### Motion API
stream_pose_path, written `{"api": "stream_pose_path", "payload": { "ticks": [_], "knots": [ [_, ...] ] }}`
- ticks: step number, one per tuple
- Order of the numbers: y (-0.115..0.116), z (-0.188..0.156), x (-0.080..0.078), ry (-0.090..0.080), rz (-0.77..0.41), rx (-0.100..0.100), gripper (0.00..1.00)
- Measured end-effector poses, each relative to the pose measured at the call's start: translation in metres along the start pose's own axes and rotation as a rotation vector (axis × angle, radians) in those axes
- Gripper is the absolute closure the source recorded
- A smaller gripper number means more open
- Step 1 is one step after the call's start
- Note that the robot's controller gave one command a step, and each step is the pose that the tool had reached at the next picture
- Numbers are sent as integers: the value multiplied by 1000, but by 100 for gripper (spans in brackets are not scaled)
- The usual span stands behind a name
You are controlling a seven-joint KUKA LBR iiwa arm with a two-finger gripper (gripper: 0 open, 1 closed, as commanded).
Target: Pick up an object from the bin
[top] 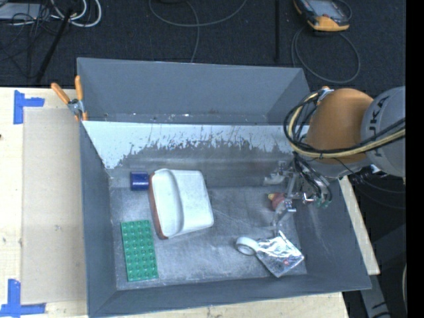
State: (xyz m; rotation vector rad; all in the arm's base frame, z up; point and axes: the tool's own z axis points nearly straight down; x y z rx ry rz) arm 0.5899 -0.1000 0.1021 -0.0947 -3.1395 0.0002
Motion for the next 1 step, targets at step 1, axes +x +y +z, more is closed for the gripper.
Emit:
{"api": "stream_pose_path", "payload": {
  "ticks": [1],
  "knots": [
    [-55, -5, -21, -3, -158, 2, 0]
  ]
}}
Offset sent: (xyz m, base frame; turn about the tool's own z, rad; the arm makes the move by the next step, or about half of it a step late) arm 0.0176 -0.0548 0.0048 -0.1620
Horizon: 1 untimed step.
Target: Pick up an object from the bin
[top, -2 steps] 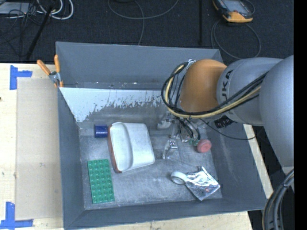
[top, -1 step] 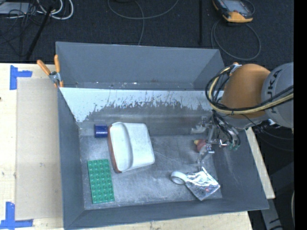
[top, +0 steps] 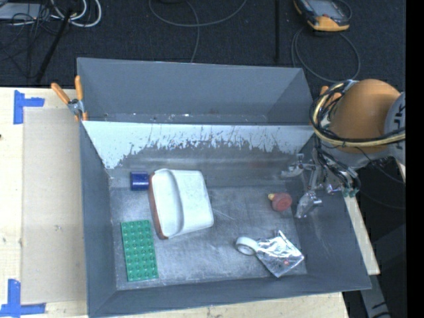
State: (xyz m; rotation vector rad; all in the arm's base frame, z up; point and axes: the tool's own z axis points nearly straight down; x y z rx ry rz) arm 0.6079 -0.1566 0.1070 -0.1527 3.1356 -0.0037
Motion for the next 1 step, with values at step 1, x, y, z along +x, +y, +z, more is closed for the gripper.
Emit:
{"api": "stream_pose_path", "payload": {
  "ticks": [1],
  "knots": [
    [0, 33, 9, 1, 129, -4, 0]
  ]
}}
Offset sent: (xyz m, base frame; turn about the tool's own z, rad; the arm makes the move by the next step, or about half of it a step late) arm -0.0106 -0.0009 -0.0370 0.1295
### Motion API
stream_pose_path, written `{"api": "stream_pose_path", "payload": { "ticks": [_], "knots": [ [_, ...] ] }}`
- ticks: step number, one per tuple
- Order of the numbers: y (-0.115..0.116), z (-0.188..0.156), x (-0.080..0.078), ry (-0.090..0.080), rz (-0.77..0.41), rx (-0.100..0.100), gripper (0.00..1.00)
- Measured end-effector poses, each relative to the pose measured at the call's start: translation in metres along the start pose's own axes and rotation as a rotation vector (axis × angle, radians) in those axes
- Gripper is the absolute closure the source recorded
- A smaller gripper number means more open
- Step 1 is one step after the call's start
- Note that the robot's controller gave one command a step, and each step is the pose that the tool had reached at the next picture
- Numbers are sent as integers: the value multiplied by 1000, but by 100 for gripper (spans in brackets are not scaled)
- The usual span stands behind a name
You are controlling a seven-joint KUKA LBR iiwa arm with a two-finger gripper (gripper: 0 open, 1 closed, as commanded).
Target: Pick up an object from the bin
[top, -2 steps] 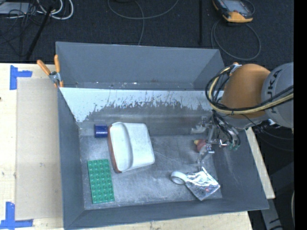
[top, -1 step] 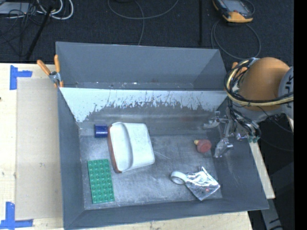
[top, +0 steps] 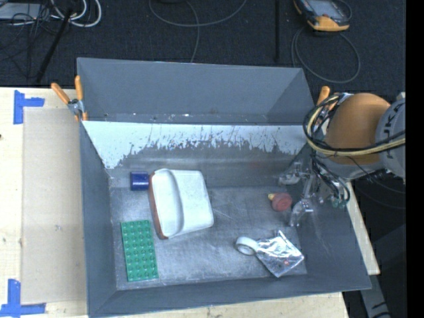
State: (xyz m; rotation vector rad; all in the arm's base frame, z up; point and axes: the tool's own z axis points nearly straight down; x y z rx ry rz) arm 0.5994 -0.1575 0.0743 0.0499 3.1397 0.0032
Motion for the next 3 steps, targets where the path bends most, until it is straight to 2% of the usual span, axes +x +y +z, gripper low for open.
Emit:
{"api": "stream_pose_path", "payload": {
  "ticks": [1, 2, 3],
  "knots": [
    [0, -1, -1, -2, 0, 1, 0],
    [-1, -4, -2, -6, 0, 3, 100],
    [-1, -90, -5, -7, -1, 4, 100]
  ]
}}
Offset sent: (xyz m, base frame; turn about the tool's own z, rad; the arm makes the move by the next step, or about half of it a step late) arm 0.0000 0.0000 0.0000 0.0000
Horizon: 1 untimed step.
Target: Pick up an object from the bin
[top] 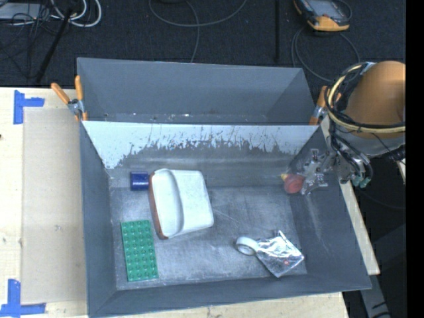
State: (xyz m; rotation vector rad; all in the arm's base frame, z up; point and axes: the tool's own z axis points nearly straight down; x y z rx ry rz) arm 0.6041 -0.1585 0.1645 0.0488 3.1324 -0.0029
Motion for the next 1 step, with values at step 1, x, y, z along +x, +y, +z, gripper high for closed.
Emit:
{"api": "stream_pose_path", "payload": {
  "ticks": [1],
  "knots": [
    [0, -29, -1, 4, 1, -1, 100]
  ]
}}
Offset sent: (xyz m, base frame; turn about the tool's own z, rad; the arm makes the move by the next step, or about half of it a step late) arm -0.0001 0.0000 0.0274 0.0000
